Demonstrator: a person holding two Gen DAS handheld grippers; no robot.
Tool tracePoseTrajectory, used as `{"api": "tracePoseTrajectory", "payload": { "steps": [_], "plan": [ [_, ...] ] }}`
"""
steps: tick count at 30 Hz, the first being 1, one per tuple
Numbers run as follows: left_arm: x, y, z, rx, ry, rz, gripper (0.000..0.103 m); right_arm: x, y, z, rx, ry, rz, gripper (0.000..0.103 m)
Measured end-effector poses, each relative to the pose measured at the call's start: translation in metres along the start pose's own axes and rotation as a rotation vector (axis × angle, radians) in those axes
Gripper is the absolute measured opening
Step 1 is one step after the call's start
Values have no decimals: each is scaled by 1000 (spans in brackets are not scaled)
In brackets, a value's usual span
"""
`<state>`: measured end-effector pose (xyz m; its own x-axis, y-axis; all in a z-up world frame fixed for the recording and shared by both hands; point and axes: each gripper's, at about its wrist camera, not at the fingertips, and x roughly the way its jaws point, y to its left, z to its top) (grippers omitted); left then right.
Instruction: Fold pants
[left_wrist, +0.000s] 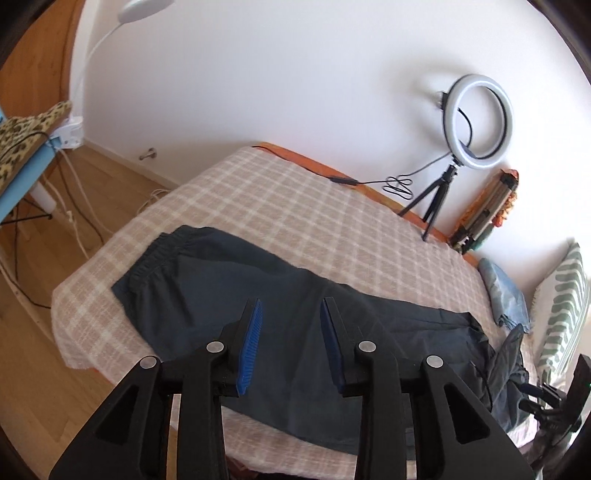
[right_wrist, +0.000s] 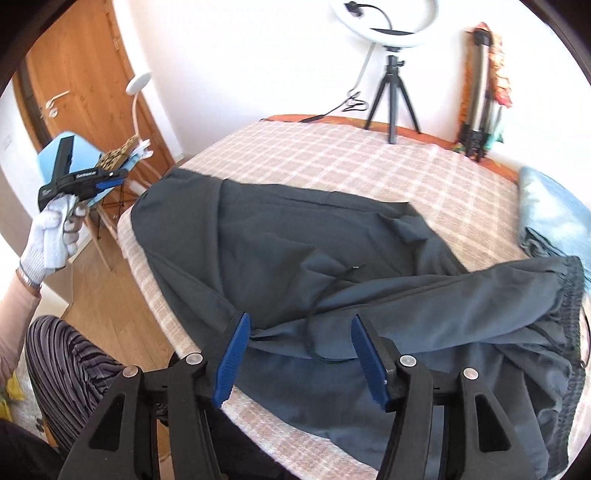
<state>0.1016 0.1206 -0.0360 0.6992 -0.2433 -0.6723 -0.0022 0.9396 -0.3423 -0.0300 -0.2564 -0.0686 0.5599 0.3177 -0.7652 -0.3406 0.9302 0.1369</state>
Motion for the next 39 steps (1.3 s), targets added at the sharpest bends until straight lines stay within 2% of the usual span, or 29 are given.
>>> {"api": "tracePoseTrajectory", "payload": {
  "steps": [2, 4, 8, 11, 15, 19, 24, 28, 34, 39],
  "plan": [
    [4, -35, 2, 48, 25, -67, 31, -12, -23, 4, 77, -15, -36, 62],
    [12, -72, 1, 94, 64, -145, 41, -25, -51, 9, 136, -30, -80, 67],
    [27, -140, -8, 162, 137, -275, 42, -49, -106, 16, 196, -67, -178, 68],
    [45, -186, -28, 248, 213, -320, 43, -60, -150, 20, 233, -72, -237, 69],
    [62, -233, -61, 357, 321, -360, 52, -68, -201, 23, 255, -69, -301, 68],
    [78, -265, -84, 398, 410, -389, 54, -67, -244, 28, 283, -67, -283, 69],
    [98, -295, -106, 418, 497, -425, 56, -51, -285, 35, 291, -42, -212, 71],
    [110, -315, -124, 476, 529, -429, 56, -27, -312, 41, 291, -13, -144, 74],
    [131, -321, -144, 500, 575, -403, 56, 18, -339, 44, 283, 36, -84, 74],
    [142, -317, -147, 497, 591, -390, 56, 39, -353, 45, 314, 28, -15, 74]
  ]
}}
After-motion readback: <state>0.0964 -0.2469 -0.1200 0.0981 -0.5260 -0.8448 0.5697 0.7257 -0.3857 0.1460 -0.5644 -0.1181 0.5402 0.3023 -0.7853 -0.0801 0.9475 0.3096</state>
